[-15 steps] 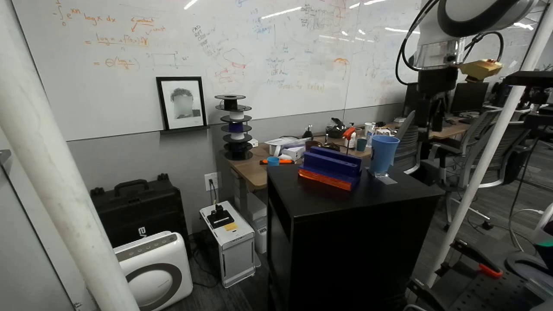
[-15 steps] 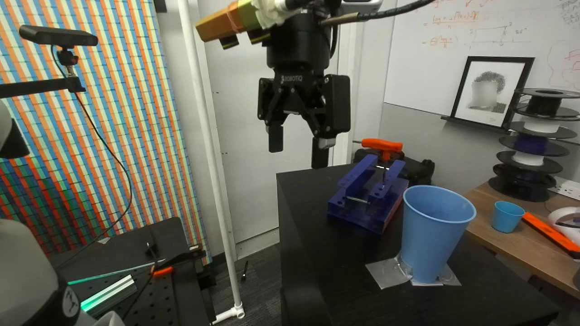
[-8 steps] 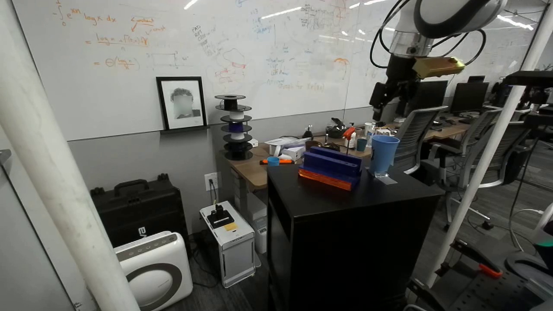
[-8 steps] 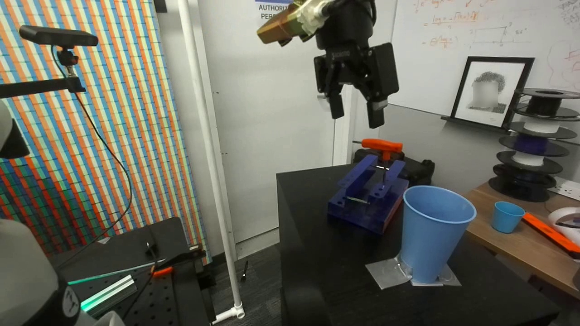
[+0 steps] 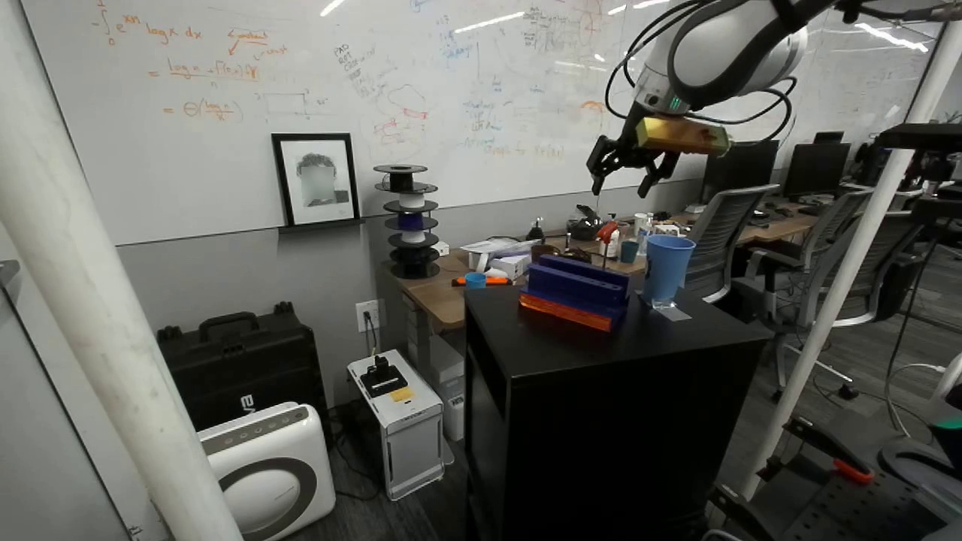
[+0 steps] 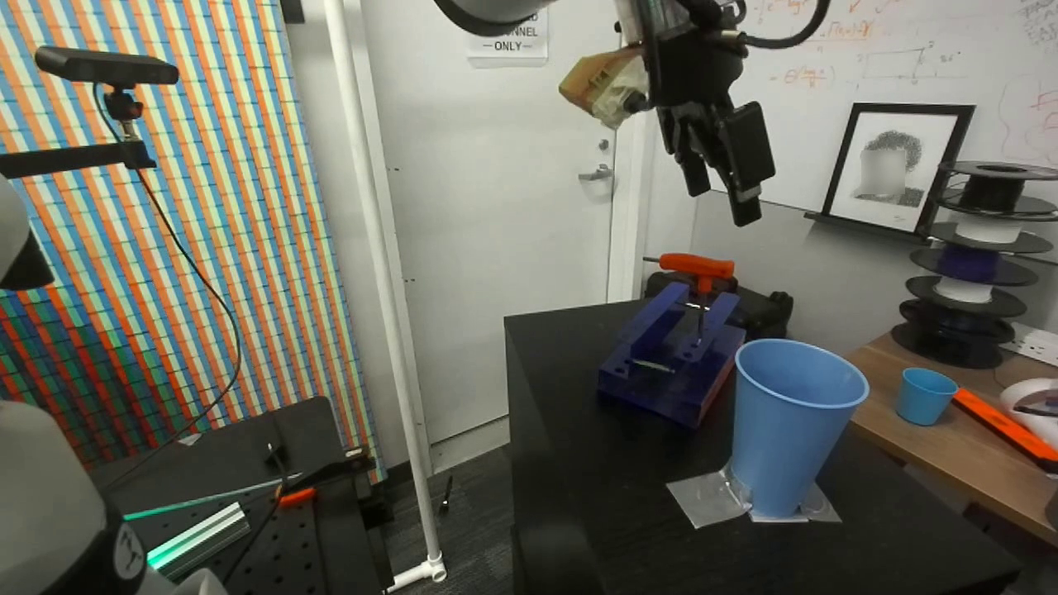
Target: Pick up the orange object tool and put it in the cup
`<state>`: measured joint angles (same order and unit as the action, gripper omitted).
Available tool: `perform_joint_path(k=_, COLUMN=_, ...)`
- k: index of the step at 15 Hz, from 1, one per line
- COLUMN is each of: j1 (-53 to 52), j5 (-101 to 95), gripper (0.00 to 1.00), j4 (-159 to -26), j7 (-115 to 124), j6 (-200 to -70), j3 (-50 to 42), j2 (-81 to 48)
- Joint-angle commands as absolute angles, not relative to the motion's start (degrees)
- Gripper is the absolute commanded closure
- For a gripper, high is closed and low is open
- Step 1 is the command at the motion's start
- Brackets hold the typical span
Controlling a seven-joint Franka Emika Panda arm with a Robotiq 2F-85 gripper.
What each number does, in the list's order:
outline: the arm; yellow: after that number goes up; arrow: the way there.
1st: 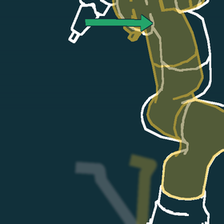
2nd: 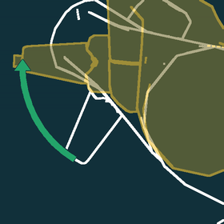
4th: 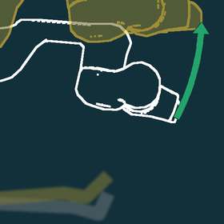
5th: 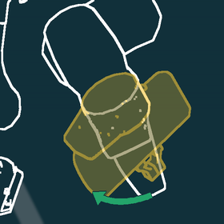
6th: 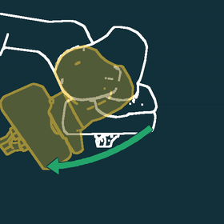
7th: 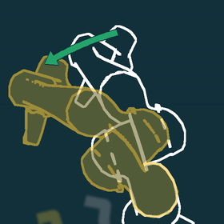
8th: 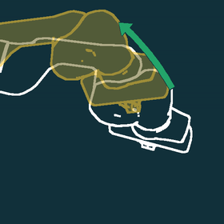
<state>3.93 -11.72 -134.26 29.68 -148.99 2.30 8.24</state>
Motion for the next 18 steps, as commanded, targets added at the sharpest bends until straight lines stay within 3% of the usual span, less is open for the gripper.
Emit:
perform_joint_path(k=1, j1=5.2, j5=-17.02, gripper=0.0, j4=-131.74, j7=42.01, j6=-152.78, j3=4.15, j2=4.34)
perform_joint_path(k=12, j1=2.72, j5=-20.26, gripper=0.02, j4=-132.51, j7=56.05, j6=-152.58, j3=2.69, j2=0.78)
perform_joint_path(k=13, j1=2.54, j5=-19.8, gripper=0.26, j4=-132.52, j7=55.76, j6=-152.43, j3=2.63, j2=0.45)
perform_joint_path(k=15, j1=2.31, j5=-19.91, gripper=0.31, j4=-132.39, j7=55.9, j6=-152.09, j3=2.48, j2=-0.12)
perform_joint_path(k=18, j1=1.95, j5=-19.52, gripper=0.55, j4=-132.43, j7=55.38, j6=-152.25, j3=2.15, j2=-0.73)
